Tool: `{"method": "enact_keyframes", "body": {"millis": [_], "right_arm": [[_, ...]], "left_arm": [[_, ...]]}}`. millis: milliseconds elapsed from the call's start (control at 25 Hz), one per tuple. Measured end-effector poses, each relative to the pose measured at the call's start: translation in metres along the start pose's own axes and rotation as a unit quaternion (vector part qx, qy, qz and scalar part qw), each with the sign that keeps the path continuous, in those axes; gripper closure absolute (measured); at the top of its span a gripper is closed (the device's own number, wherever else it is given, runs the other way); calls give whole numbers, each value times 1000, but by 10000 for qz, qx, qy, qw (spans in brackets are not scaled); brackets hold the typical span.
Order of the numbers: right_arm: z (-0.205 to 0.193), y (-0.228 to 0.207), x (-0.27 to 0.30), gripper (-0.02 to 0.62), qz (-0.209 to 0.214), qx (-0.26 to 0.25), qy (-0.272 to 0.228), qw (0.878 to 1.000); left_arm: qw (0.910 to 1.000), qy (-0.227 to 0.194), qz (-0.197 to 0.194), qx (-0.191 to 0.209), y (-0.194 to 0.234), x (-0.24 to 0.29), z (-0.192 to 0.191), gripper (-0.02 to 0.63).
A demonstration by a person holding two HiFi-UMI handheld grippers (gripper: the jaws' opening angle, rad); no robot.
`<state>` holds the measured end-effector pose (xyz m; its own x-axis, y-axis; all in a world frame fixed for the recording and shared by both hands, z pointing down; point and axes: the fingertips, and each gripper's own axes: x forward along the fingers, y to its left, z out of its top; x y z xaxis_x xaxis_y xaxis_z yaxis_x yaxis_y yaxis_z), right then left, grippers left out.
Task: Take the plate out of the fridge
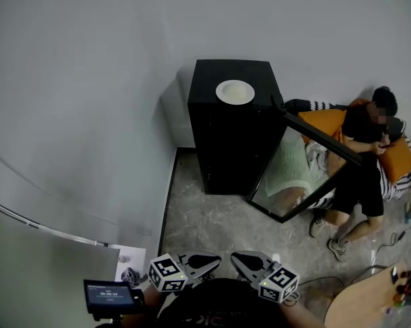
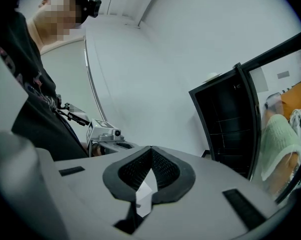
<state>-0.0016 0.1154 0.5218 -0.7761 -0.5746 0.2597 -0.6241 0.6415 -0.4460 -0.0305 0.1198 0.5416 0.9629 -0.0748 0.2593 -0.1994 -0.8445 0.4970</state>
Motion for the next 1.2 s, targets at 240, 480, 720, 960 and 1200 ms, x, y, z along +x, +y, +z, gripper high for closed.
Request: {"method": "enact_keyframes", "body": {"millis": [240, 480, 720, 960, 1200], "right_arm": [[-7, -12, -30, 588, 207, -16, -2, 9998], [-17, -22, -50, 588, 411, 103, 105, 9990], [-21, -22, -65, 588, 565, 35, 162, 9983], [-20, -21, -74, 588, 582, -6, 103, 9983], [-20, -18, -76, 588, 622, -10, 64, 9980]], "left_arm": [[9997, 0, 231, 27, -20, 28, -2, 601], [9992, -21, 370, -114, -29, 49, -9, 601], [9986, -80, 504, -158, -40, 61, -12, 601], [9985, -61, 531, -67, -46, 65, -11, 601], [9984, -45, 551, -139, -51, 63, -7, 601]]}}
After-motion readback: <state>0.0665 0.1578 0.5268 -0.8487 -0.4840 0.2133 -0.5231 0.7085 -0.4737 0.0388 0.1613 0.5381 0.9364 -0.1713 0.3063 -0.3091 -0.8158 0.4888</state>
